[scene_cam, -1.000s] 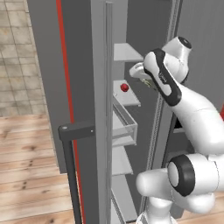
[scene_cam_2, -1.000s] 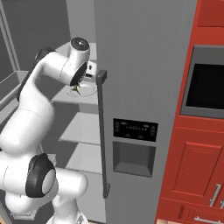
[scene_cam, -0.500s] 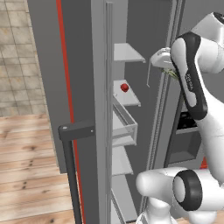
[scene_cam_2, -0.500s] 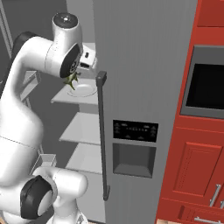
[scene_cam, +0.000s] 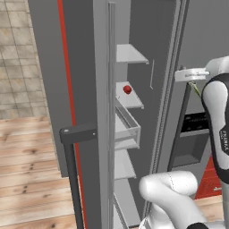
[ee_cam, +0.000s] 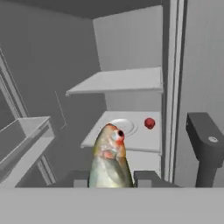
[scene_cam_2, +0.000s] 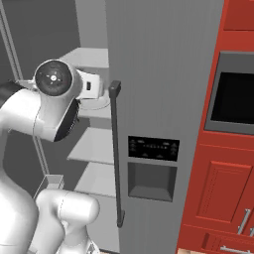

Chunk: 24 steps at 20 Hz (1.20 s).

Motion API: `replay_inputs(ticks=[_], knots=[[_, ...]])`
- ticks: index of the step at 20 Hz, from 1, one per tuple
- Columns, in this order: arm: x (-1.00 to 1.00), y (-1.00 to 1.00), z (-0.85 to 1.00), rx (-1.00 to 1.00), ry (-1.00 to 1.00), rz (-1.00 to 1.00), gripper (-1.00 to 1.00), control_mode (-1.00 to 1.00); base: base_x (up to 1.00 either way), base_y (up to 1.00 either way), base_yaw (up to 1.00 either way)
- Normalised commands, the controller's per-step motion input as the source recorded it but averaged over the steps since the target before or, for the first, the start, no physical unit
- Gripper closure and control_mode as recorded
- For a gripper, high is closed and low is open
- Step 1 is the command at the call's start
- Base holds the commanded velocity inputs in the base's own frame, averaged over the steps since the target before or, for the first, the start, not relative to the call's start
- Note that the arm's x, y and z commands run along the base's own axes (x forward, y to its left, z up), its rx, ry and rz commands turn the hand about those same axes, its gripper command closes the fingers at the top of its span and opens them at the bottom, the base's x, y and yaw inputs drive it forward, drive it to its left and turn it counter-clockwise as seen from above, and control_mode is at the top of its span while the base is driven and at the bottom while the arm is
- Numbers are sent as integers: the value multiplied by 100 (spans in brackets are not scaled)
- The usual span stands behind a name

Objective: Retrieve the fish from the fridge and place it on the cutting board.

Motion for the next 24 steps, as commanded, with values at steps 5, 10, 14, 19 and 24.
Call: replay_inputs(ticks=[5,10,14,19,24], knots=[[-11,0,0,0,-24,1,100,-100,0,0,0],[-51,-3,0,0,-13,0,100,-100,0,0,0],[-45,-1,-1,0,-7,0,100,-100,0,0,0],[-65,-9,-4,0,0,0,100,-100,0,0,0],[-38,-1,0,0,-3,0,100,-100,0,0,0]])
